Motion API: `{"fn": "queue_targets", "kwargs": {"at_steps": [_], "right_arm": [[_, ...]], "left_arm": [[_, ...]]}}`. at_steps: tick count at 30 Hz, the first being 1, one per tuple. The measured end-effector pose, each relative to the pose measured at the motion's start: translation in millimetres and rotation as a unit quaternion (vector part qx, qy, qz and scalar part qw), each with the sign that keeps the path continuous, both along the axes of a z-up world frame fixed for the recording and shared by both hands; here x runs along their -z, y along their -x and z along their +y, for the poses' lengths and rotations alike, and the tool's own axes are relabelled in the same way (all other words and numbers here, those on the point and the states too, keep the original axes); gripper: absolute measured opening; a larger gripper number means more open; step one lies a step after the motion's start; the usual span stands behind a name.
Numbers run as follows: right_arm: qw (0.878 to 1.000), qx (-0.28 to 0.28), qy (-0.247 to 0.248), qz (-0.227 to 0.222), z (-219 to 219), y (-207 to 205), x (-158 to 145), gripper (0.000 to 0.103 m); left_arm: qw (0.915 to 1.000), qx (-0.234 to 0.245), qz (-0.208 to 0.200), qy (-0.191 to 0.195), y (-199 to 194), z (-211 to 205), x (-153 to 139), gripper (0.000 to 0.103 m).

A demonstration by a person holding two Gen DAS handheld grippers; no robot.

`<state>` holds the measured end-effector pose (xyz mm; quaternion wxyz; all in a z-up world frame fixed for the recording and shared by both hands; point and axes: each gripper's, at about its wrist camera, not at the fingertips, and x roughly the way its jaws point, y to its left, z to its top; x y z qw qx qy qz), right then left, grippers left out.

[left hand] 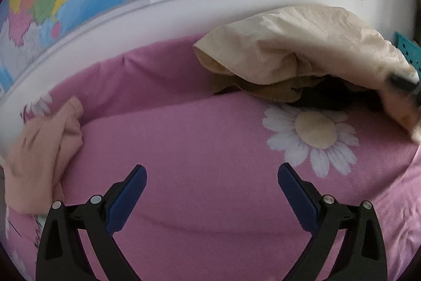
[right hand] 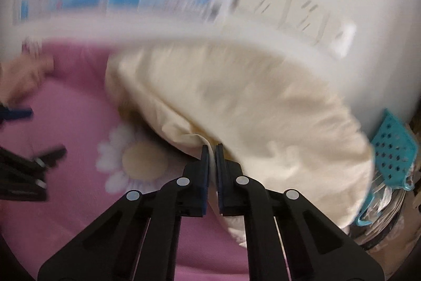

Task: Fold large clothes
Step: 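Reach the right gripper into the cream shirt bundle and grasp its fabric, then lift the shirt with the right gripper while the left gripper grasps the shirt shoulder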

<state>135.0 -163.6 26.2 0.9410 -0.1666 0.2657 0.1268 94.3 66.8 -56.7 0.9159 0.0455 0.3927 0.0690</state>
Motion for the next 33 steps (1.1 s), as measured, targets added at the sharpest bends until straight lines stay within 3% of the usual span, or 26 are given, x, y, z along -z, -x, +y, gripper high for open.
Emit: {"fn": "queue_targets", "kwargs": {"at_steps": [3, 5, 9, 12, 13, 14, 16, 18, 19, 21, 22, 23, 26, 29, 33], "right_arm": [[0.998, 0.02, -0.052, -0.033, -25.1, 6.1, -39.4, 0.005], [0.996, 0.029, -0.076, -0.028, -52.8, -8.3, -51.7, 0.005], [0.998, 0.034, -0.047, -0.016, -59.8, -21.5, -47.1, 0.01], [1.0, 0.02, 0.003, 0.014, -47.1, -32.2, -30.8, 0.026], [0.999, 0.008, 0.03, 0.013, -35.7, -32.3, -24.3, 0.038], [0.998, -0.002, 0.056, 0.011, -25.3, -32.2, -18.7, 0.059], [0.996, -0.017, 0.091, 0.0, -6.6, -33.2, -8.3, 0.078], [0.99, -0.044, 0.132, -0.013, 15.7, -35.5, 0.5, 0.078], [0.985, -0.045, 0.163, -0.024, 28.6, -38.9, 6.2, 0.077], [0.979, -0.052, 0.192, -0.041, 45.2, -48.1, 11.4, 0.059], [0.978, -0.055, 0.198, -0.039, 48.0, -52.7, 12.5, 0.032], [0.979, -0.064, 0.195, -0.019, 50.6, -60.3, 8.9, 0.015], [0.988, -0.075, 0.136, -0.006, 39.9, -63.9, -22.2, 0.008], [0.998, -0.049, 0.041, -0.02, 4.3, -60.9, -87.1, 0.005], [0.998, -0.03, -0.037, -0.052, -34.0, -52.9, -154.5, 0.005]], "left_arm": [[0.9996, 0.006, -0.019, -0.021, -7.5, -1.1, -7.3, 0.097], [0.999, 0.01, -0.034, -0.027, -14.5, -2.2, -13.0, 0.097], [0.995, 0.028, -0.078, -0.056, -37.6, -12.6, -21.0, 0.097], [0.9914, 0.045, -0.089, -0.086, -58.8, -21.8, -18.8, 0.097], [0.9908, 0.054, -0.09, -0.085, -64.2, -23.4, -18.2, 0.097], [0.9902, 0.059, -0.092, -0.087, -67.7, -24.2, -17.8, 0.097], [0.989, 0.068, -0.096, -0.09, -75.6, -26.0, -17.8, 0.097], [0.9894, 0.073, -0.094, -0.084, -82.5, -24.2, -17.5, 0.097], [0.9896, 0.072, -0.093, -0.083, -85.2, -23.0, -17.5, 0.097], [0.9901, 0.075, -0.093, -0.074, -87.7, -18.3, -16.6, 0.097], [0.9902, 0.075, -0.096, -0.068, -86.0, -15.0, -17.1, 0.097], [0.9901, 0.077, -0.099, -0.063, -83.1, -10.9, -18.7, 0.097], [0.9871, 0.087, -0.13, -0.035, -68.1, 6.3, -30.8, 0.097], [0.977, 0.12, -0.176, 0.012, -50.7, 27.6, -50.0, 0.097], [0.9672, 0.159, -0.195, 0.032, -41.8, 29.9, -61.5, 0.097]]}}
